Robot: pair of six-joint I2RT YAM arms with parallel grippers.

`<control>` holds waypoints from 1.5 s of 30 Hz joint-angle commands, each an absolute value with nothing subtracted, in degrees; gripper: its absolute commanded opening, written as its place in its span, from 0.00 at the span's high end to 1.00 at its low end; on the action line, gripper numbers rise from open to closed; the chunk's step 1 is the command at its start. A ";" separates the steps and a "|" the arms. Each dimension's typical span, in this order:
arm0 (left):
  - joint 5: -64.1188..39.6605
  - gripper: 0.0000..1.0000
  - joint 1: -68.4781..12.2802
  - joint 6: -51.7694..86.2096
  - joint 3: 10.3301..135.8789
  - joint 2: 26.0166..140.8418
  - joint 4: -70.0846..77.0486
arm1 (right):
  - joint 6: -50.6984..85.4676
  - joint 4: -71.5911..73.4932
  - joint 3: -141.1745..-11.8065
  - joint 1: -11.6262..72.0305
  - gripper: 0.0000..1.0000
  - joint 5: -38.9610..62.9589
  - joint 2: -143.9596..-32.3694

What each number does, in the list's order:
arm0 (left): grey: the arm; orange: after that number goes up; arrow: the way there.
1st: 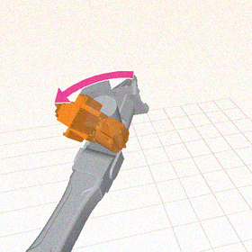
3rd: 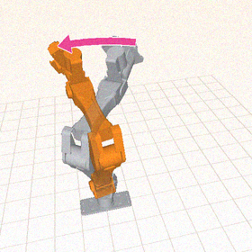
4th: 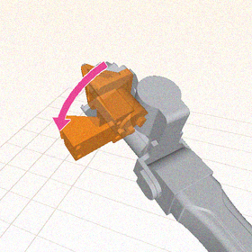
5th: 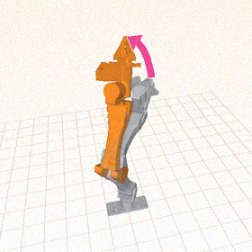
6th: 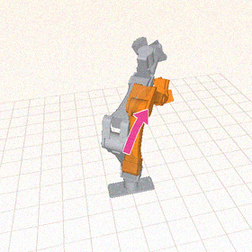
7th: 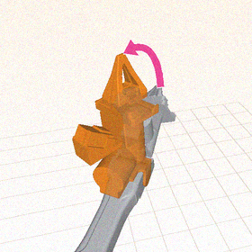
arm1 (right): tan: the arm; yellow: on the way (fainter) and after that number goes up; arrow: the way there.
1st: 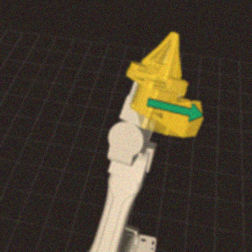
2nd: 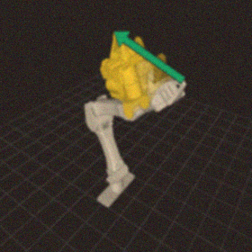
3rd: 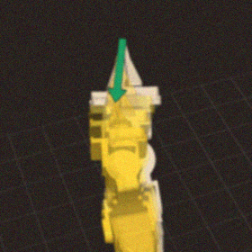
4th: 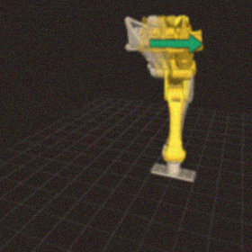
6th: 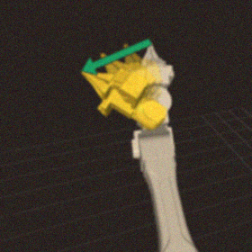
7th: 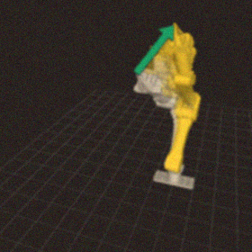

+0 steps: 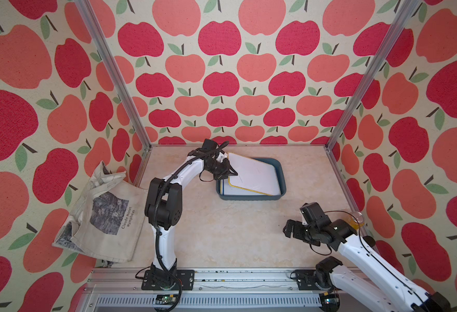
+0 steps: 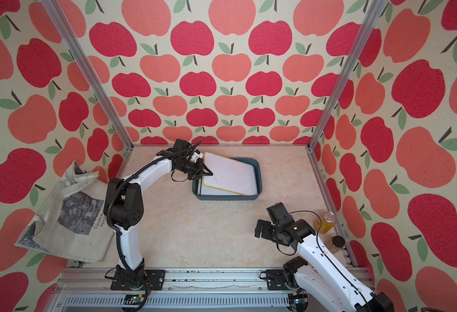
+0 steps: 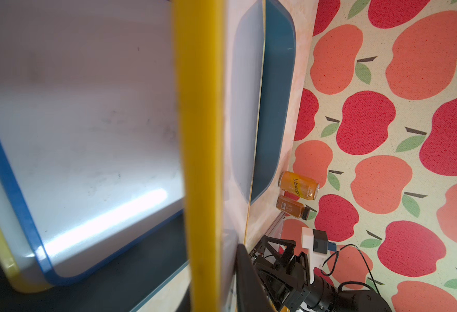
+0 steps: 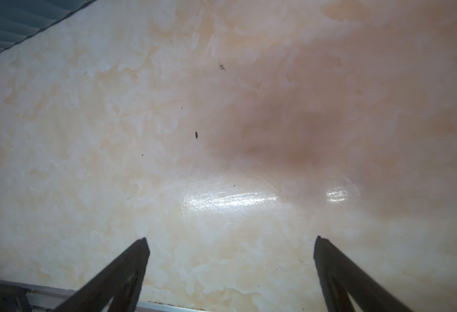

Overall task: Put the whiteboard into the storage box
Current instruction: Place the whiteboard in the storage box.

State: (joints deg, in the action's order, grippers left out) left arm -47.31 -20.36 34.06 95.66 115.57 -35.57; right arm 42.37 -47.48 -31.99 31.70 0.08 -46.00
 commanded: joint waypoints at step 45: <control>-34.80 0.63 -21.78 26.13 101.95 119.99 -52.86 | 40.70 -46.58 -30.33 31.31 0.01 1.65 -44.64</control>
